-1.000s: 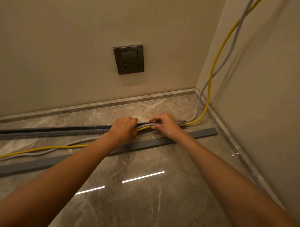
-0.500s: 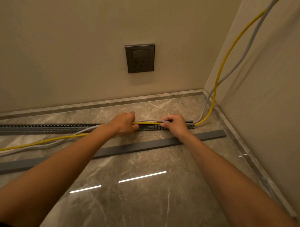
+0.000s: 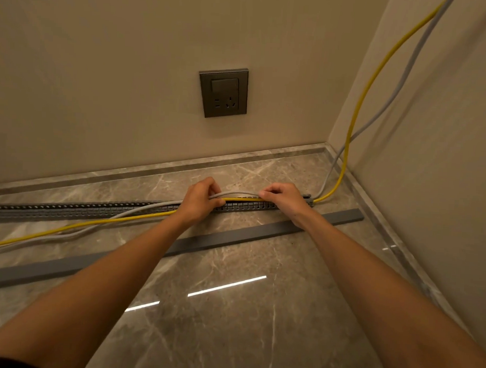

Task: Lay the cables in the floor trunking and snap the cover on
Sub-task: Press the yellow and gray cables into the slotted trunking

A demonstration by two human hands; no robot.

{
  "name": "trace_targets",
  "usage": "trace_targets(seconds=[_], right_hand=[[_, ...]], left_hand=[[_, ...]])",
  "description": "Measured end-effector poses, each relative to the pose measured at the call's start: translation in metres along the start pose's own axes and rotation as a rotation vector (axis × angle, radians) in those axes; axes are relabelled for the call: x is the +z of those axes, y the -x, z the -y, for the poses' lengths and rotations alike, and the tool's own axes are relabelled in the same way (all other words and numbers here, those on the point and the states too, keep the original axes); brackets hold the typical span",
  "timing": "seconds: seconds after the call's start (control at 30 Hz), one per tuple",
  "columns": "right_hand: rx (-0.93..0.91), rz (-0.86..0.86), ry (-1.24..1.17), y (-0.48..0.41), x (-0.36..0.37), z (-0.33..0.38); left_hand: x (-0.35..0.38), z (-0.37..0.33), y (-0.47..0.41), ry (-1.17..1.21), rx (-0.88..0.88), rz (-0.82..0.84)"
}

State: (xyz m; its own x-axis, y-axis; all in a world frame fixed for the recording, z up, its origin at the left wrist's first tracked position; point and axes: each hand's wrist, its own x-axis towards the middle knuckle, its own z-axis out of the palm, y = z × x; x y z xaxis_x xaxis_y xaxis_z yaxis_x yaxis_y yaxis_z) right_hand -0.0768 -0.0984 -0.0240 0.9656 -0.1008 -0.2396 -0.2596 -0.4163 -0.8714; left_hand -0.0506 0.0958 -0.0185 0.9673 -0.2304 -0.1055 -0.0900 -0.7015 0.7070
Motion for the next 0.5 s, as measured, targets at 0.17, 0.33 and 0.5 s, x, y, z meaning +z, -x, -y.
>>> trace_targets(seconds=[0.17, 0.33, 0.5], right_hand=[[-0.03, -0.062, 0.054, 0.001, 0.005, 0.001], [-0.026, -0.1, 0.088, -0.001, 0.008, 0.0], [0.034, -0.116, 0.104, -0.007, 0.01, 0.003]], left_hand=[[0.006, 0.002, 0.002, -0.055, 0.062, -0.056], [0.002, 0.001, 0.001, -0.235, 0.138, -0.015], [0.009, -0.01, 0.001, -0.364, 0.236, -0.005]])
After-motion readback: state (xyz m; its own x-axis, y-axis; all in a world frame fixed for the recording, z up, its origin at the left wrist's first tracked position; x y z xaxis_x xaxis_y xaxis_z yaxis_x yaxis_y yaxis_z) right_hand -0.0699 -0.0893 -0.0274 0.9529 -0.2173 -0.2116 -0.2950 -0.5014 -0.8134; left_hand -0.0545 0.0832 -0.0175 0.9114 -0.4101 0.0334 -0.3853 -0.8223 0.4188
